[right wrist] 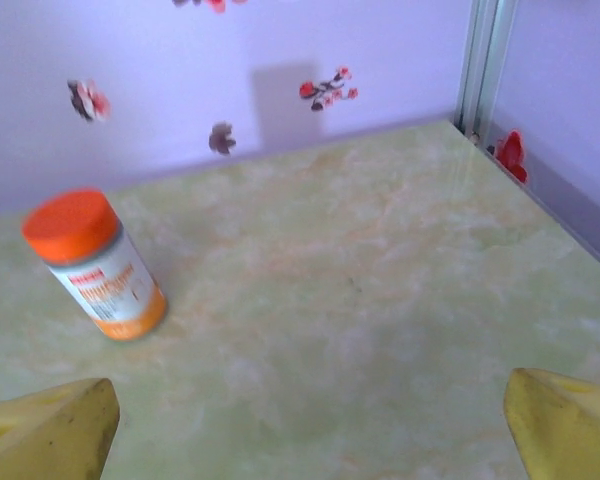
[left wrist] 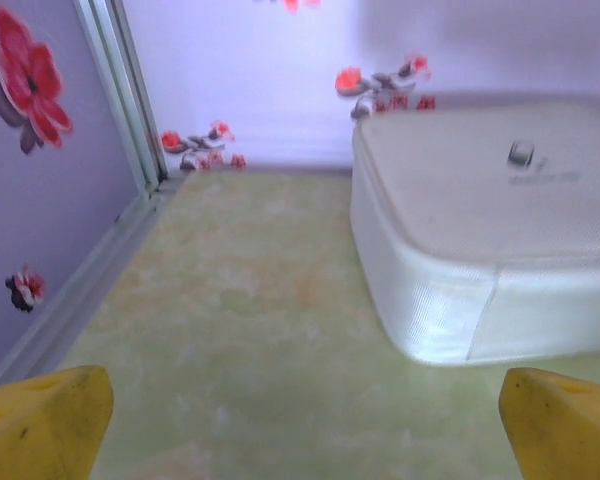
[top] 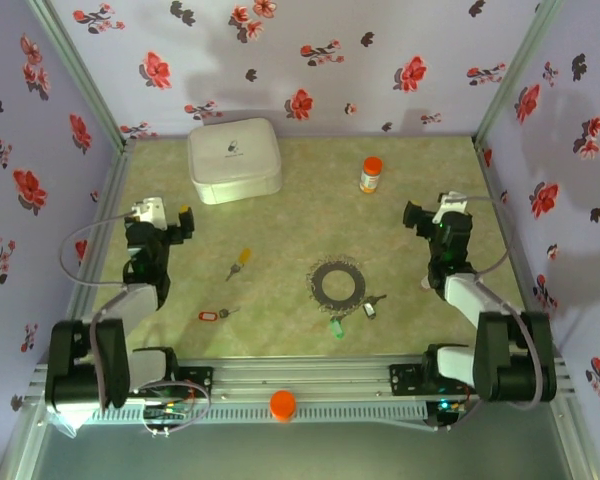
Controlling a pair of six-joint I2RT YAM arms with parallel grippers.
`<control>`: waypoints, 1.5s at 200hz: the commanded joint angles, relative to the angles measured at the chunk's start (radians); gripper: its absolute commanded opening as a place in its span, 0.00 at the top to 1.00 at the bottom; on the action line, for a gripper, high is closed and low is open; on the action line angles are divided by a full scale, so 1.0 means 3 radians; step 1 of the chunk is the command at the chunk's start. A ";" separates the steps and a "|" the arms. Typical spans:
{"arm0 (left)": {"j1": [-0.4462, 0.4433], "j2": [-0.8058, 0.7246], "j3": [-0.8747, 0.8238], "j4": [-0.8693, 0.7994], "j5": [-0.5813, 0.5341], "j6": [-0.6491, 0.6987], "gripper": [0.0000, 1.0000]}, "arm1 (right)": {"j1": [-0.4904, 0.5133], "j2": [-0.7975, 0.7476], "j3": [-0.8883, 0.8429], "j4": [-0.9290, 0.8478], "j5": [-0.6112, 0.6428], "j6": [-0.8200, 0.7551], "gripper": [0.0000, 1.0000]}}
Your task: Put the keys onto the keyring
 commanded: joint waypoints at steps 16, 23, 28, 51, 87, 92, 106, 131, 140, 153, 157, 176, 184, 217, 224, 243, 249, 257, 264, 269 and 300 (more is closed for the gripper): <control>-0.0127 -0.0385 0.0454 -0.1208 0.0185 -0.0387 0.04 | 0.0029 -0.0308 0.0436 -0.1396 -0.0087 0.0942 0.05; -0.0183 -0.0444 0.0500 -0.1359 0.0196 -0.0448 0.05 | 0.0046 -0.0321 0.0505 -0.1614 -0.0187 0.1059 0.07; -0.0228 -0.0483 0.0519 -0.1447 0.0207 -0.0502 0.05 | 0.0069 -0.0326 0.0559 -0.1768 -0.0248 0.1134 0.07; -0.0502 -0.0639 0.0579 -0.1868 0.0184 -0.0657 0.09 | 0.0265 -0.0332 0.0776 -0.2426 -0.0459 0.1184 0.13; -0.1073 -0.0901 0.0551 -0.2409 -0.0286 -0.1128 0.14 | 0.0697 -0.0486 0.0719 -0.2929 -0.0668 0.1318 0.17; -0.1150 -0.0919 0.0527 -0.2422 -0.0282 -0.1212 0.14 | 0.0771 -0.0518 0.0705 -0.3011 -0.0669 0.1329 0.18; -0.1413 -0.0891 0.0526 -0.2504 -0.0296 -0.1386 0.15 | 0.0978 -0.0598 0.0677 -0.3216 -0.0627 0.1367 0.19; -0.1899 -0.0659 0.0636 -0.2664 -0.0318 -0.1636 0.16 | 0.1306 -0.0671 0.0605 -0.3442 -0.0628 0.1585 0.24; -0.2079 -0.0556 0.0679 -0.2681 -0.0343 -0.1669 0.16 | 0.1435 -0.0671 0.0579 -0.3497 -0.0621 0.1694 0.27; -0.2310 -0.0391 0.0724 -0.2608 -0.0344 -0.1712 0.15 | 0.1614 -0.0652 0.0547 -0.3523 -0.0578 0.1883 0.32; -0.2368 -0.0336 0.0730 -0.2560 -0.0340 -0.1709 0.15 | 0.1666 -0.0649 0.0539 -0.3521 -0.0565 0.1945 0.33; -0.2632 -0.0073 0.0758 -0.2297 -0.0338 -0.1723 0.15 | 0.1793 -0.0601 0.0521 -0.3453 -0.0481 0.2111 0.33; -0.2711 0.0061 0.0782 -0.2193 -0.0339 -0.1748 0.15 | 0.1794 -0.0564 0.0527 -0.3413 -0.0435 0.2104 0.33; -0.2858 0.0496 0.0854 -0.1788 -0.0211 -0.1919 0.14 | 0.1779 -0.0092 0.0737 -0.3308 -0.0578 0.1899 0.33; -0.2878 0.0568 0.0850 -0.1694 -0.0166 -0.1967 0.15 | 0.1779 0.0004 0.0780 -0.3307 -0.0568 0.1870 0.35; -0.2948 0.0732 0.0859 -0.1509 -0.0120 -0.2106 0.16 | 0.1743 0.0170 0.0809 -0.3238 -0.0424 0.1889 0.42; -0.2969 0.0781 0.0857 -0.1464 -0.0105 -0.2135 0.16 | 0.1714 0.0212 0.0799 -0.3193 -0.0437 0.1897 0.44; -0.2995 0.0833 0.0870 -0.1437 -0.0099 -0.2170 0.17 | 0.1664 0.0279 0.0788 -0.3121 -0.0472 0.1903 0.47; -0.3013 0.0878 0.0868 -0.1420 -0.0091 -0.2205 0.17 | 0.1618 0.0337 0.0774 -0.3039 -0.0515 0.1913 0.51; -0.3022 0.0906 0.0869 -0.1407 -0.0088 -0.2221 0.17 | 0.1588 0.0376 0.0765 -0.2979 -0.0543 0.1917 0.52; -0.3032 0.0994 0.0872 -0.1347 -0.0081 -0.2276 0.17 | 0.1455 0.0606 0.0714 -0.2577 -0.0761 0.1996 0.65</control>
